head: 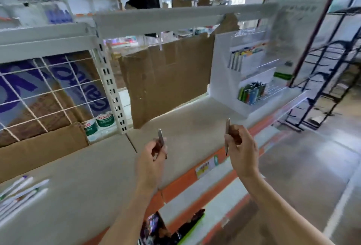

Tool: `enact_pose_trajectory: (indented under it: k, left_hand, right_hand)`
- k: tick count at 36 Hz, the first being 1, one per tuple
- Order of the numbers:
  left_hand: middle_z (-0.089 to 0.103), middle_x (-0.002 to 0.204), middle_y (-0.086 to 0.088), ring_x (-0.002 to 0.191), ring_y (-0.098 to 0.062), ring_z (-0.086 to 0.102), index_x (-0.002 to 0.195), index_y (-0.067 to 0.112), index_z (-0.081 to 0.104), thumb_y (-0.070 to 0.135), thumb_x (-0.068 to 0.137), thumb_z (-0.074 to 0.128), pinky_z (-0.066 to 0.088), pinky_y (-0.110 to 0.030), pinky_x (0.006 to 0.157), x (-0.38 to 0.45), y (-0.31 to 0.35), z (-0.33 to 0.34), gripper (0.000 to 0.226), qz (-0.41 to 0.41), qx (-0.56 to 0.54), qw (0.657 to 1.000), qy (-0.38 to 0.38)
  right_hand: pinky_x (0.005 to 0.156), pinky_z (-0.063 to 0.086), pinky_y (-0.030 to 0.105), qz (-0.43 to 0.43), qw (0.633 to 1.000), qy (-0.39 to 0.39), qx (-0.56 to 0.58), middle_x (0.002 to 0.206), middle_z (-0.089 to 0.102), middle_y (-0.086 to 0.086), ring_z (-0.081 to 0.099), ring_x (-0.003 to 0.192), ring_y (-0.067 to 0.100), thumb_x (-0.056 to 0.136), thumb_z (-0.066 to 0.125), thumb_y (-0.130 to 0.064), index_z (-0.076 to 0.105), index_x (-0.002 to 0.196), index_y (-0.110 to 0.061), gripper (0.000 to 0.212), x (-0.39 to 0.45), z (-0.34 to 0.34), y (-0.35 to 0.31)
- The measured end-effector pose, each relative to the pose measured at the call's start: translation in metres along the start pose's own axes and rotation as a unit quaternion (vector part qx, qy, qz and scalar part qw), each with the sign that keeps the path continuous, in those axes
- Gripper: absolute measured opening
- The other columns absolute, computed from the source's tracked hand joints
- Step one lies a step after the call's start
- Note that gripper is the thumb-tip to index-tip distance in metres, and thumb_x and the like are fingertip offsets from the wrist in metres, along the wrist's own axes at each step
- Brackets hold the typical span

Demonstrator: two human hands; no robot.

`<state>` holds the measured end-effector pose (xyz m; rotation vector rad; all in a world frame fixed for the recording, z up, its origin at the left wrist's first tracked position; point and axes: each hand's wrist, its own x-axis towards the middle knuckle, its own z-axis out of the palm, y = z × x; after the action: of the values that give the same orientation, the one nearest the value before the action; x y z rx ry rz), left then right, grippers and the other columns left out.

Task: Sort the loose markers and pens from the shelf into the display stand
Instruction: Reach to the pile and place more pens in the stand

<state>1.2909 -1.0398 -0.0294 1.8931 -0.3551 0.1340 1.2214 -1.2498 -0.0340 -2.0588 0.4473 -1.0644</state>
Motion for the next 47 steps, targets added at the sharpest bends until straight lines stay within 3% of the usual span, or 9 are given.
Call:
enact_pose_trajectory:
  k: [5, 9, 13, 19, 24, 30, 35, 38, 47]
  left_hand:
    - [0.065, 0.070, 0.011, 0.069, 0.002, 0.061, 0.091, 0.036, 0.060, 0.011, 0.090, 0.061, 0.039, -0.006, 0.062, -0.009, 0.037, 0.068, 0.025, 0.025, -0.016, 0.999, -0.021]
    - [0.067, 0.072, 0.007, 0.072, -0.002, 0.061, 0.088, 0.040, 0.059, 0.009, 0.089, 0.062, 0.042, -0.009, 0.063, -0.017, 0.061, 0.121, 0.031, 0.044, -0.020, 0.998, -0.035]
    - [0.068, 0.074, 0.003, 0.071, -0.010, 0.065, 0.089, 0.032, 0.063, 0.012, 0.088, 0.063, 0.048, -0.021, 0.069, -0.023, 0.080, 0.169, 0.020, 0.052, -0.018, 0.998, -0.041]
    - [0.068, 0.082, 0.001, 0.077, -0.011, 0.064, 0.092, 0.023, 0.065, 0.011, 0.088, 0.064, 0.046, -0.016, 0.070, -0.023, 0.100, 0.220, 0.013, 0.055, -0.018, 0.996, -0.064]
    - [0.068, 0.078, 0.004, 0.074, -0.009, 0.064, 0.092, 0.026, 0.065, 0.012, 0.088, 0.063, 0.044, -0.009, 0.067, -0.006, 0.105, 0.251, 0.015, 0.056, -0.013, 0.996, -0.067]
    - [0.069, 0.075, 0.005, 0.074, -0.012, 0.064, 0.094, 0.030, 0.066, 0.011, 0.087, 0.063, 0.049, -0.029, 0.073, 0.032, 0.100, 0.288, 0.020, 0.037, -0.025, 0.997, -0.062]
    - [0.069, 0.083, 0.004, 0.071, -0.010, 0.060, 0.099, 0.029, 0.067, 0.023, 0.089, 0.061, 0.048, -0.032, 0.072, 0.073, 0.093, 0.315, 0.013, 0.015, -0.061, 0.997, -0.040]
    - [0.065, 0.078, 0.005, 0.068, -0.011, 0.056, 0.096, 0.024, 0.068, 0.034, 0.087, 0.057, 0.041, -0.030, 0.066, 0.098, 0.089, 0.328, 0.018, 0.014, -0.048, 0.998, -0.029]
    - [0.064, 0.080, 0.002, 0.071, -0.008, 0.056, 0.095, 0.019, 0.066, 0.020, 0.093, 0.057, 0.037, -0.009, 0.058, 0.127, 0.085, 0.345, 0.010, 0.025, 0.021, 0.999, -0.015]
  right_hand:
    - [0.061, 0.047, 0.035, 0.007, 0.999, 0.027, -0.025, 0.077, 0.059, 0.001, 0.058, 0.063, 0.023, 0.085, 0.065, -0.005, 0.062, 0.092, -0.015, 0.013, 0.024, -0.062, 0.052]
    - [0.066, 0.051, 0.048, 0.031, 0.998, 0.052, -0.010, 0.077, 0.054, -0.016, 0.057, 0.065, 0.022, 0.082, 0.064, -0.009, 0.063, 0.091, -0.020, 0.015, 0.042, -0.103, 0.085]
    - [0.066, 0.051, 0.052, 0.051, 0.998, 0.034, -0.015, 0.079, 0.060, -0.012, 0.060, 0.068, 0.024, 0.081, 0.061, -0.017, 0.058, 0.090, -0.032, 0.018, 0.059, -0.137, 0.116]
    - [0.070, 0.051, 0.050, 0.064, 0.996, 0.059, -0.020, 0.074, 0.061, -0.013, 0.059, 0.073, 0.026, 0.079, 0.063, -0.003, 0.058, 0.085, -0.031, 0.030, 0.084, -0.165, 0.141]
    - [0.071, 0.050, 0.052, 0.063, 0.996, 0.061, -0.006, 0.073, 0.061, -0.013, 0.059, 0.073, 0.027, 0.076, 0.057, -0.020, 0.055, 0.084, -0.039, 0.020, 0.109, -0.167, 0.162]
    - [0.069, 0.050, 0.048, 0.052, 0.997, 0.053, 0.003, 0.074, 0.060, -0.009, 0.058, 0.067, 0.021, 0.081, 0.062, -0.004, 0.058, 0.083, -0.028, 0.025, 0.149, -0.158, 0.181]
    - [0.063, 0.048, 0.040, 0.035, 0.999, 0.033, -0.024, 0.071, 0.059, -0.010, 0.056, 0.064, 0.018, 0.081, 0.060, -0.015, 0.052, 0.079, -0.032, 0.019, 0.191, -0.138, 0.197]
    - [0.059, 0.046, 0.038, 0.023, 0.999, -0.008, -0.022, 0.067, 0.061, -0.005, 0.053, 0.061, 0.018, 0.080, 0.062, -0.007, 0.050, 0.077, -0.025, 0.022, 0.214, -0.125, 0.205]
    - [0.057, 0.041, 0.030, -0.003, 0.998, -0.058, -0.011, 0.068, 0.062, 0.000, 0.055, 0.062, 0.024, 0.085, 0.062, -0.011, 0.057, 0.081, -0.012, 0.007, 0.257, -0.088, 0.213]
